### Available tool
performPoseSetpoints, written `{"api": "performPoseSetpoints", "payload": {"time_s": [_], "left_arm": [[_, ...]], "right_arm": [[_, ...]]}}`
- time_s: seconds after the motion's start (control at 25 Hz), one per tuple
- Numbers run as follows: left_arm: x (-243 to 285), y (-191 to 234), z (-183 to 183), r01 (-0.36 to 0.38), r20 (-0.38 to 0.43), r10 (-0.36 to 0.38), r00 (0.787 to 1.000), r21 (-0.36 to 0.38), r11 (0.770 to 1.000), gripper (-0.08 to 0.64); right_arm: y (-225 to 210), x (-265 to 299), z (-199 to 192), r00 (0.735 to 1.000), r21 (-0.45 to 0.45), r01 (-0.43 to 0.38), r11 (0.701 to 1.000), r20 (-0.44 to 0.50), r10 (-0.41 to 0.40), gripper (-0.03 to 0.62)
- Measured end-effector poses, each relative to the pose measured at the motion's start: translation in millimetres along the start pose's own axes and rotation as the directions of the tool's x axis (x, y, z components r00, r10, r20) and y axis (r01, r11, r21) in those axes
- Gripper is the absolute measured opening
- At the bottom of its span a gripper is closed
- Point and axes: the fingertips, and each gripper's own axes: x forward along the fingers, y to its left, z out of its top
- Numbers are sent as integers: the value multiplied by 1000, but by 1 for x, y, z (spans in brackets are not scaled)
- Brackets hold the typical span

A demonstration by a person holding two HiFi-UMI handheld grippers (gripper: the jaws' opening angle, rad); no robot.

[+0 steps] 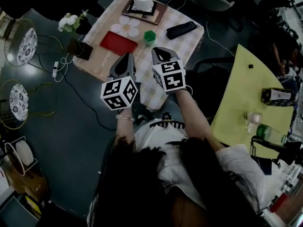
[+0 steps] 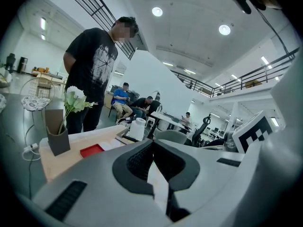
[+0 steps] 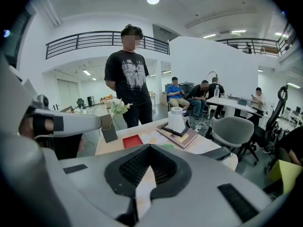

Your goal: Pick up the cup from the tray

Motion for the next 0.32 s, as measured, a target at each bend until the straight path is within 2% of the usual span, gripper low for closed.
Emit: {"api": "performPoseSetpoints", "payload": {"time_s": [0.32], "left_arm": [[-7,0,2,-13,20,13,1000,-6,1000,9]], "right_arm": [[-1,-3,0,1000,-8,12,1000,3,-11,9]]}}
